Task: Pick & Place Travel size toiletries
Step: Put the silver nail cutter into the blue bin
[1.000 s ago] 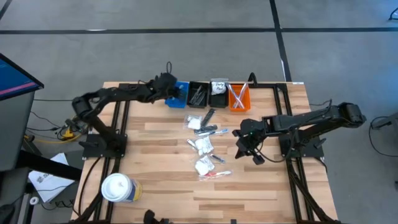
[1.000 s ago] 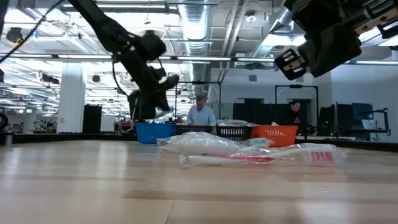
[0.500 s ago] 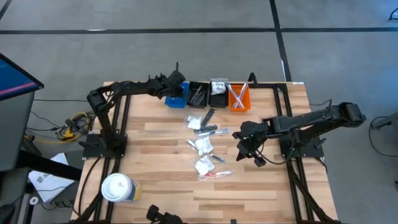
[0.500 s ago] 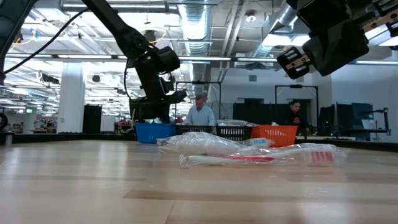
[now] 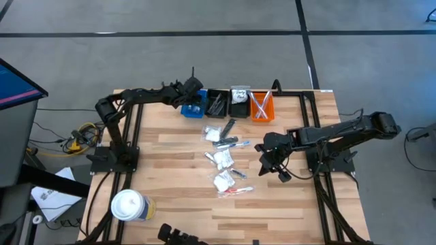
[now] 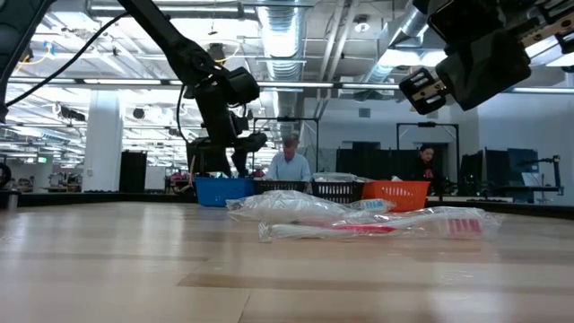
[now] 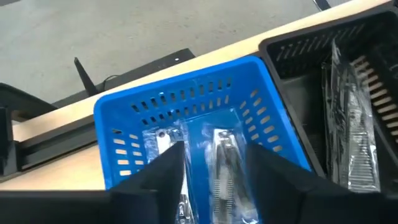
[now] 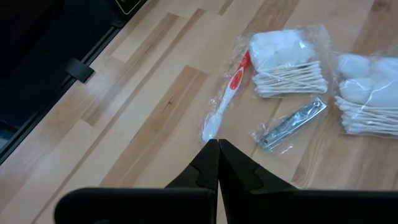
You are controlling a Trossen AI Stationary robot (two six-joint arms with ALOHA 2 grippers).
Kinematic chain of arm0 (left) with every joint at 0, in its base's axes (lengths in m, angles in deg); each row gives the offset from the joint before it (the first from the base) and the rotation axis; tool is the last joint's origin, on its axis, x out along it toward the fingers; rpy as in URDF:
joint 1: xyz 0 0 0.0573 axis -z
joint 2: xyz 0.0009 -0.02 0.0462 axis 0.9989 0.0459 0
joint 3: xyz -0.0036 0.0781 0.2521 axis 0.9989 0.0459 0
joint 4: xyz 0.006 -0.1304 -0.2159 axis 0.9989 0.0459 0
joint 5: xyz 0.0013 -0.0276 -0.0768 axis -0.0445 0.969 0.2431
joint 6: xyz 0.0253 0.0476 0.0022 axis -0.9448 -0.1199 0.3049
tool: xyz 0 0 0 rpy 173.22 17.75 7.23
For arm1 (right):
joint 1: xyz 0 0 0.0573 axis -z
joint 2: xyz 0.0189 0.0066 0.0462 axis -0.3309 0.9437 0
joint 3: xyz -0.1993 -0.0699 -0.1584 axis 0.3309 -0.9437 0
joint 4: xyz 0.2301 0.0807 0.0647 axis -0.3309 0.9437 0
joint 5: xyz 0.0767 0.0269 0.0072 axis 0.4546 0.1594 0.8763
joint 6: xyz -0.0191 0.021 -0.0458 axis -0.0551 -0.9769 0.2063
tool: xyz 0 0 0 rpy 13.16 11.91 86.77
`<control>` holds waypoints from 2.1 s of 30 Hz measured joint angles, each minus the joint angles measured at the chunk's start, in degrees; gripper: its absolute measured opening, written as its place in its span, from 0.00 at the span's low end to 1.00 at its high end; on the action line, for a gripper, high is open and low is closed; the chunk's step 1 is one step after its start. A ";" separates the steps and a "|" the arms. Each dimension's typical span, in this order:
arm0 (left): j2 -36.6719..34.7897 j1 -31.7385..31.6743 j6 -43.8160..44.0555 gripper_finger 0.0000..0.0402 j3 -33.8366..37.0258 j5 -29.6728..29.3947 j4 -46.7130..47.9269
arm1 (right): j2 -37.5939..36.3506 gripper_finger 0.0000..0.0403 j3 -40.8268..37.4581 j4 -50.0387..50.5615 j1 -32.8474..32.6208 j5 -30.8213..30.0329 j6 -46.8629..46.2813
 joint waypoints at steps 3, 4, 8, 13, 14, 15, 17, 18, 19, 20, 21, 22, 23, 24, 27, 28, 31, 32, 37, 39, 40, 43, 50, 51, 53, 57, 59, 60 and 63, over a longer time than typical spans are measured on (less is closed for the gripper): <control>-1.05 0.45 0.18 0.50 0.00 -0.41 -0.07 | 0.00 0.00 0.00 0.10 -0.01 0.00 0.20; -1.81 0.77 0.12 0.51 0.00 -0.49 -0.33 | 0.00 0.00 0.00 0.15 0.00 0.00 0.21; -5.72 3.21 -0.90 0.53 0.03 -2.08 -0.22 | 0.00 0.00 0.00 0.21 -0.05 0.00 0.20; -11.70 7.12 -2.01 0.48 0.02 -2.99 -0.54 | -0.02 0.00 -0.21 -0.93 -1.84 0.00 -0.30; -12.76 8.22 -2.28 0.47 0.02 -3.02 -0.68 | -0.31 0.00 -0.80 -2.63 -2.54 -0.02 -1.18; -13.61 9.37 -2.34 0.46 0.02 -2.99 -0.88 | -0.97 0.00 -1.72 -4.27 -3.16 -0.04 -2.22; -15.39 11.85 -2.58 0.44 0.18 -2.48 -0.72 | -2.56 0.00 -4.08 -7.64 -4.13 -0.09 -4.63; -16.07 13.27 -2.79 0.43 0.20 -2.35 -0.82 | -3.57 0.00 -5.37 -8.45 -4.48 -0.55 -6.07; -16.50 14.80 -3.08 0.43 0.20 -2.33 -1.13 | -4.83 0.00 -6.75 -8.85 -4.80 -1.75 -7.57; -16.79 16.34 -3.49 0.42 0.20 -2.20 -1.09 | -6.14 0.00 -8.13 -9.49 -5.05 -3.23 -9.05; -16.93 17.99 -4.14 0.41 0.20 -1.81 -0.92 | -7.67 0.00 -9.39 -9.98 -5.30 -4.92 -10.34; -16.96 19.74 -4.82 0.41 0.22 -1.38 -0.94 | -9.37 0.00 -10.55 -10.45 -5.45 -6.55 -11.56; -16.96 21.51 -5.55 0.40 0.22 -1.18 -0.96 | -11.11 0.00 -11.71 -10.93 -5.59 -8.12 -12.61; -16.96 23.27 -6.20 0.40 0.22 -0.78 -0.87 | -12.95 0.00 -12.74 -11.19 -5.60 -9.54 -13.45; -16.41 28.53 -7.61 0.40 0.22 0.74 -0.81 | -18.11 0.00 -14.66 -11.98 -5.60 -12.17 -14.77; -16.31 30.18 -8.01 0.40 0.28 1.04 -0.14 | -19.79 0.00 -15.34 -12.92 -5.60 -12.37 -15.02; -15.87 34.85 -10.35 0.40 0.25 1.04 0.50 | -24.39 0.00 -17.26 -15.64 -5.60 -12.48 -14.98; -15.78 36.27 -11.99 0.39 0.26 1.04 1.57 | -25.63 0.00 -17.68 -16.40 -5.60 -12.50 -14.82; -14.79 42.48 -25.89 0.39 0.31 1.04 2.97 | -30.13 0.00 -21.87 -26.84 -5.57 -12.50 -14.80; -14.01 43.95 -28.22 0.39 0.22 1.55 2.74 | -30.92 0.00 -23.72 -31.15 -5.57 -12.46 -14.82; -13.66 44.37 -28.49 0.40 0.17 2.27 3.04 | -31.24 0.00 -24.70 -33.16 -5.57 -12.45 -15.09; -11.37 44.57 -28.46 0.41 0.25 4.17 4.80 | -31.25 0.00 -26.42 -37.18 -5.57 -12.29 -15.64; -2.74 43.53 -28.41 0.42 0.34 7.59 7.19 | -31.10 0.00 -26.53 -36.50 -5.60 -12.09 -15.39; -1.72 43.27 -28.43 0.42 0.27 7.70 6.50 | -31.10 0.00 -26.53 -36.44 -5.60 -12.09 -15.39; -0.06 43.01 -28.42 0.41 0.28 7.73 7.64 | -31.10 0.00 -26.53 -36.34 -5.60 -12.09 -15.24; 1.63 42.86 -28.47 0.41 0.28 7.75 7.70 | -31.10 0.00 -26.53 -36.01 -5.60 -12.07 -15.02; 1.66 42.52 -28.50 0.41 0.28 7.75 8.11 | -31.10 0.00 -26.53 -35.78 -5.60 -12.07 -14.73; 1.66 42.34 -28.50 0.41 0.28 7.77 7.97 | -31.10 0.00 -26.53 -35.74 -5.60 -12.07 -14.59; 1.66 41.81 -28.45 0.42 0.28 7.77 8.10 | -31.10 0.00 -26.53 -35.36 -5.60 -12.07 -14.60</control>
